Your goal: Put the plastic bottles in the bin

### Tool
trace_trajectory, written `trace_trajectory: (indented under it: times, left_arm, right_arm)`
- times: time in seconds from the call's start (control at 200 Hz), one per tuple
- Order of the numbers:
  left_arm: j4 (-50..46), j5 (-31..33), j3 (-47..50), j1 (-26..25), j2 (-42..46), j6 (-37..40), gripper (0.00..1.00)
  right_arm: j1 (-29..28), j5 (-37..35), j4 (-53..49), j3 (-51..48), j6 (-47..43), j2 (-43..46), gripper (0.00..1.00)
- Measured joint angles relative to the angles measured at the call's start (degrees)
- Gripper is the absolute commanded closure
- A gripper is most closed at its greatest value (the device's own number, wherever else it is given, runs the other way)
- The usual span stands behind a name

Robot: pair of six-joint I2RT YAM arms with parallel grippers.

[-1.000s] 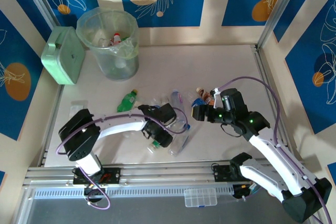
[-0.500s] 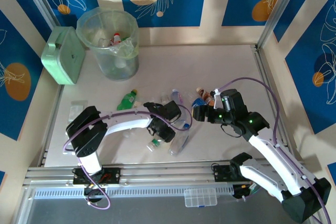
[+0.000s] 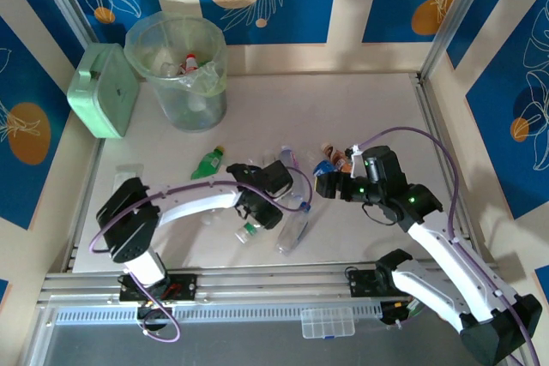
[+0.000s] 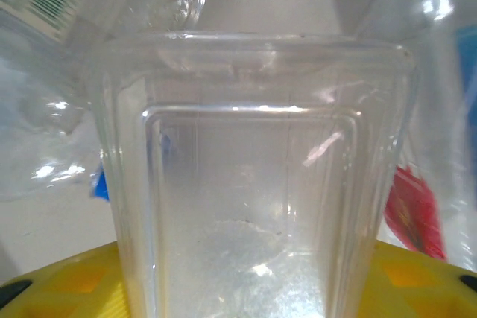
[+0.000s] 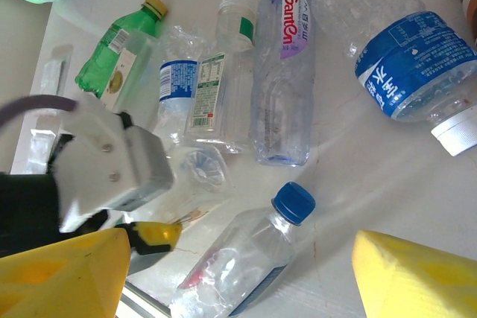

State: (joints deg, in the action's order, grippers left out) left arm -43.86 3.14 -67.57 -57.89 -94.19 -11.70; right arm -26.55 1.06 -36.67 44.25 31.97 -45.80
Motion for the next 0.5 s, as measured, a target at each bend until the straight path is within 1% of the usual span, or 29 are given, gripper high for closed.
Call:
trace_trajectory:
  times: [0.045,0.225,0.345,0.42,0.445,0.5]
  left_arm:
    - [-0.76,0.2,-1.05,0.0,1.44,0.85,0.56]
    - [-2.69,1.07,-5.75,0.55,6.88,4.22,0.7]
    - [-2.1,1.49,-7.91,2.23,10.67,5.27,0.79]
    - [-0.81,1.4,-8.37,3.82,13.16,5.62,0.89]
    - [-0.26,1.33,-8.48,4.42,13.94,5.6,0.95]
    - [1.01,0.96,-9.07,5.77,15.17,5.33,1.0]
  right_arm:
    - [0.0,0.11,-0.02,0.02,0.0,0.28,0.21]
    - [0.0,1.55,-0.22,2.08,0.0,0.63,0.21]
    - [0.0,2.56,-0.17,3.67,0.0,0.7,0.21]
    - [0.0,3.15,-0.2,4.48,-0.04,0.81,0.21]
    - [0.0,3.45,-0.22,4.83,-0.07,0.85,0.21]
    - [0.0,3.74,-0.22,5.57,-0.24,1.03,0.21]
